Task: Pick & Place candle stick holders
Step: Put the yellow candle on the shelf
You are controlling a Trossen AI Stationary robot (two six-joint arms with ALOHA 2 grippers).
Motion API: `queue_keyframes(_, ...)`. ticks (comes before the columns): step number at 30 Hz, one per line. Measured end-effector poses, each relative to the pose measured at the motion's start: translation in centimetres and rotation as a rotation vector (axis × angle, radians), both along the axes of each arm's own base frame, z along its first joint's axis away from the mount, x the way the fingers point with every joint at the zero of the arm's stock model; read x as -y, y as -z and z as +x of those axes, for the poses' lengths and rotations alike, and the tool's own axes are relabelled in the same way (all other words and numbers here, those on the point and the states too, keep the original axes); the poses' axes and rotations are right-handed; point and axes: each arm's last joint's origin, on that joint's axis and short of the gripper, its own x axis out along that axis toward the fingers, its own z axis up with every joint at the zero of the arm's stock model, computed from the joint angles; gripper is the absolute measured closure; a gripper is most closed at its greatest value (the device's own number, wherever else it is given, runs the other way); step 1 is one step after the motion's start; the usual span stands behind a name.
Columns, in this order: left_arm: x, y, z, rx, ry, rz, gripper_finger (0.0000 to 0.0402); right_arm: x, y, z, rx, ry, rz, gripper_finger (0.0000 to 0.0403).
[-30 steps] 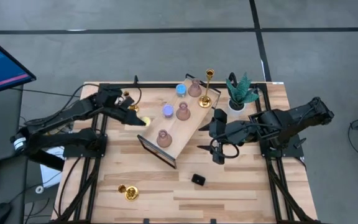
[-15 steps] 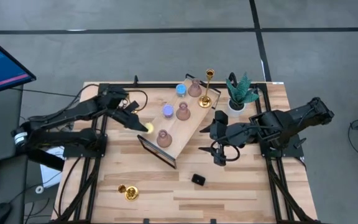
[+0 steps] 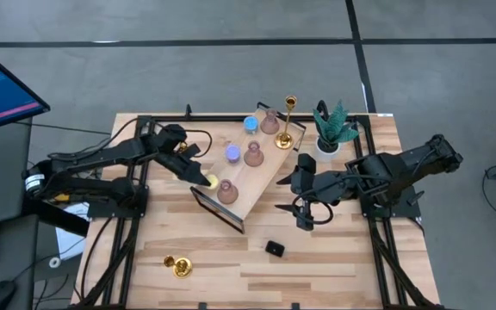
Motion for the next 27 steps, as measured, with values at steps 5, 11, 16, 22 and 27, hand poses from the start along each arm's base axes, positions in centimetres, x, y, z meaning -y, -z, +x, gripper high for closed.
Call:
queue_keyframes(5,0.0,0.07,-0.03,-0.007,-0.002,0.002,0.0168,0.0,0.01,0.0,-0.001,0.0,-0.001,0.0111)
queue_keyframes(11,-0.01,0.06,-0.03,0.001,0.009,0.02,0.0134,0.0,0.01,-0.01,-0.001,0.0,-0.001,0.0111)
queue_keyframes(16,-0.21,-0.05,-0.19,0.008,0.0,0.02,0.0123,0.0,0.01,-0.01,-0.001,0.001,0.003,0.0111)
queue_keyframes(22,-0.26,0.05,-0.34,-0.007,-0.005,0.008,0.0119,0.0,0.03,-0.02,-0.003,0.008,0.015,0.0111)
queue_keyframes(27,-0.15,0.29,-0.59,-0.041,0.003,-0.008,0.0119,-0.02,0.03,-0.03,-0.003,0.007,0.015,0.0111)
